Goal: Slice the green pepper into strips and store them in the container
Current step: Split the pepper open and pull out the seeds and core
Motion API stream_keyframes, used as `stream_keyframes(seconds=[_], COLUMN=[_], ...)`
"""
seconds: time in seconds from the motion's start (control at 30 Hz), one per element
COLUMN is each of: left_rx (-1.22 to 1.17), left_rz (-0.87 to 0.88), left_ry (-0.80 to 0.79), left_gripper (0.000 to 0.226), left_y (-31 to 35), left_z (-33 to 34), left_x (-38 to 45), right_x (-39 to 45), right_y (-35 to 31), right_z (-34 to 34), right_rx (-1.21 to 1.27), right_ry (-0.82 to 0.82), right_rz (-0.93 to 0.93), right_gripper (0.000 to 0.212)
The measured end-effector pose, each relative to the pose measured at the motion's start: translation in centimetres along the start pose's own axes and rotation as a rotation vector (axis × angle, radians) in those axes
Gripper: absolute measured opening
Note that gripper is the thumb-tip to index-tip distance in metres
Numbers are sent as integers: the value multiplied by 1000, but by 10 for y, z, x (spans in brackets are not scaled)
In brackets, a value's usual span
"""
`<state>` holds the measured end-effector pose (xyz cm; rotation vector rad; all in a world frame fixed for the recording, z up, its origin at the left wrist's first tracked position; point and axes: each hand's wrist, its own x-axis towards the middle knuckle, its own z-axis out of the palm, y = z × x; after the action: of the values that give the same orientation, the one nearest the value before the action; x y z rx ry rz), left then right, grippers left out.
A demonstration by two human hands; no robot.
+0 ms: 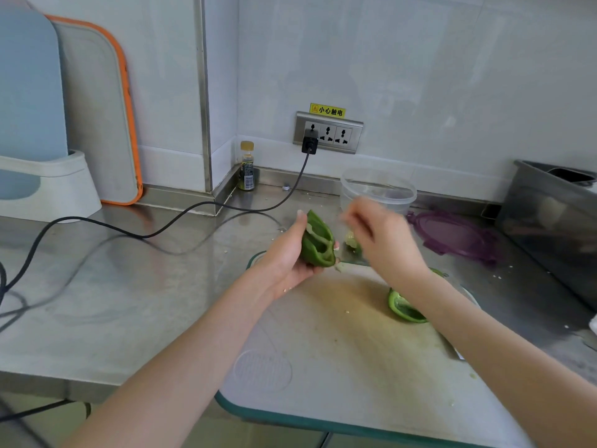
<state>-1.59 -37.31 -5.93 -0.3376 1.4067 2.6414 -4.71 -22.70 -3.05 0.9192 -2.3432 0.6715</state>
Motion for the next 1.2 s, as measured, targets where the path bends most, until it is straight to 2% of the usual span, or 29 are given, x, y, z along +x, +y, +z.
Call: stream_keyframes(seconds=[0.03, 0.07, 0.1, 0.17, 0.2, 0.23, 0.3, 0.33, 0.37, 0.47, 0.53, 0.73, 0.87, 0.97, 1.1, 1.2], left_rx=[-1, -4, -9, -23, -22, -18, -14, -11, 0, 18, 23, 147, 141, 197, 189, 213], left_rz=[1, -4, -10, -19, -17, -12, 5, 9, 13, 1, -13, -8, 11, 39, 61, 74], left_ry=[9, 10, 4, -19, -27, -34, -39, -45, -58, -108, -125, -148, -143, -148, -135, -120], left_gripper=[52, 55, 56, 59, 59, 59, 60, 60, 60, 55, 52, 51, 50, 50, 44, 44], left_y=[0, 0, 0, 1, 1, 1, 0, -1, -2, -3, -3, -7, -10, -12, -10, -10], left_z=[0, 0, 0, 1, 0, -1, -2, -3, -3, -2, -2, 1, 1, 1, 1, -1], left_x=[0, 0, -1, -2, -1, -1, 2, 4, 5, 4, 2, 4, 2, 0, -3, -2], right_x=[2, 5, 7, 4, 0, -3, -6, -6, -4, 5, 10, 7, 7, 5, 7, 6], right_y=[7, 15, 21, 27, 28, 25, 13, 6, -3, -22, -22, -11, -9, -8, -10, -10], right_z=[-1, -1, 0, 4, 7, 9, 7, 6, 4, 7, 14, 21, 22, 22, 20, 19], right_rx=[57, 49, -38, -198, -204, -194, -173, -179, -192, -371, -448, -386, -328, -306, -280, -335], right_ry=[96, 80, -48, -403, -466, -417, -158, -87, -75, -204, -228, -183, -203, -228, -174, -305], right_rz=[124, 212, 276, 364, 378, 370, 257, 177, 96, -99, -134, -161, -231, -273, -366, -382], right_gripper=[14, 10, 5, 40, 51, 50, 26, 14, 15, 26, 31, 29, 22, 25, 27, 11])
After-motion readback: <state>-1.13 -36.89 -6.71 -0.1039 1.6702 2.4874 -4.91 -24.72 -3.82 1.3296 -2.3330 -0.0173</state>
